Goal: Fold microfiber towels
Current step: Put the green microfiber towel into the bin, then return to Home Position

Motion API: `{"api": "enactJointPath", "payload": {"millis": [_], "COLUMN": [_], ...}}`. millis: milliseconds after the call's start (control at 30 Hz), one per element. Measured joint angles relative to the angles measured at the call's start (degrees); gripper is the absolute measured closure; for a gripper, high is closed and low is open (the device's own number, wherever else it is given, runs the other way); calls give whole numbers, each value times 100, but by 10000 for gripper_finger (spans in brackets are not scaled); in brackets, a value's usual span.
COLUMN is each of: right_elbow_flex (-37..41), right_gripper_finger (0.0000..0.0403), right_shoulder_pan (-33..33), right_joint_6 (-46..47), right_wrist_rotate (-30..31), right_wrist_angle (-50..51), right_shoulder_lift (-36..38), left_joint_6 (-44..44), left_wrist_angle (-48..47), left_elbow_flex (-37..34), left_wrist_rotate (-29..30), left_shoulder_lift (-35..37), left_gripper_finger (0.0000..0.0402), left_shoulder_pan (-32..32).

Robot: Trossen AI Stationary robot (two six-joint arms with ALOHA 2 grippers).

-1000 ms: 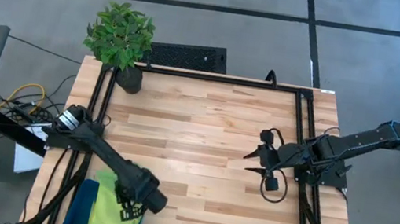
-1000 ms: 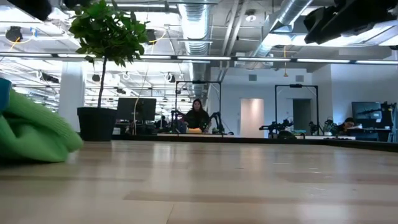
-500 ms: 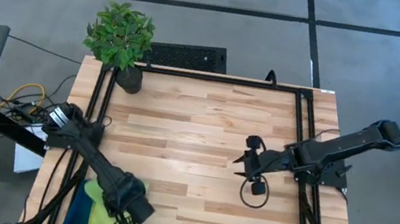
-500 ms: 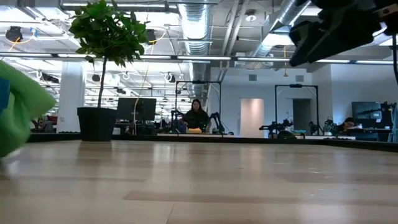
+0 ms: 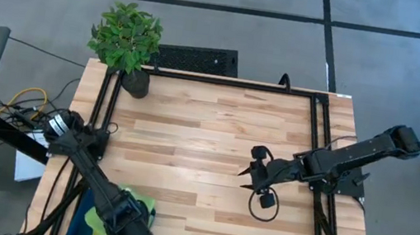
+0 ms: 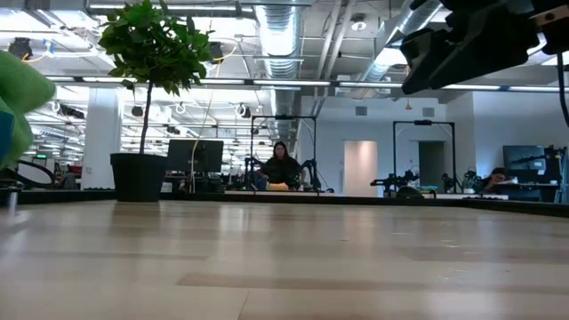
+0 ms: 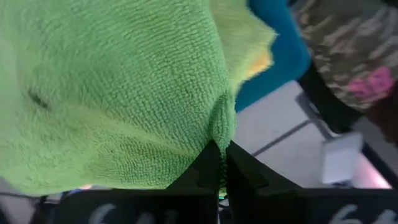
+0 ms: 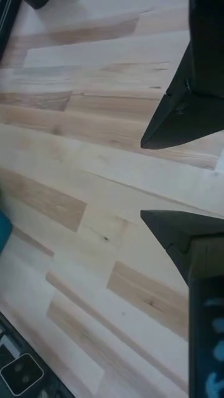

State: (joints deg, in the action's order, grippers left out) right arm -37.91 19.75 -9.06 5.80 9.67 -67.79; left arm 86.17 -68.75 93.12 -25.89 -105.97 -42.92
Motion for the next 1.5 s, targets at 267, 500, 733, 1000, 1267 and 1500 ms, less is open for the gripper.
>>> {"api": "enactJointPath", "payload": {"millis": [267, 500, 733, 1000, 1267, 1500], "right_elbow_flex": [0, 0, 0, 0, -4, -7], "right_gripper_finger": [209, 209, 209, 209, 209, 239], "right_shoulder_pan": [0, 0, 0, 0, 6, -34], "right_joint_6": [0, 0, 0, -43, -57, 6], "right_wrist_rotate": [2, 2, 2, 4, 176, 216], "right_wrist_angle": [-108, -140, -140, -142, -132, 18], "right_shoulder_lift": [2, 2, 2, 2, 453, 1460], "left_joint_6": [219, 158, 57, -3, -1863, -3615], "left_wrist_angle": [358, 383, 383, 375, 158, -835], "left_elbow_flex": [0, 0, 0, 0, 0, 0], "left_wrist_rotate": [77, 662, 719, 694, 1189, 3098], "left_shoulder_lift": [0, -2, -4, -4, -4, 152], "left_gripper_finger": [401, 386, 343, 274, 286, 393], "left_shoulder_pan": [-70, -68, -68, -68, -40, 215]}}
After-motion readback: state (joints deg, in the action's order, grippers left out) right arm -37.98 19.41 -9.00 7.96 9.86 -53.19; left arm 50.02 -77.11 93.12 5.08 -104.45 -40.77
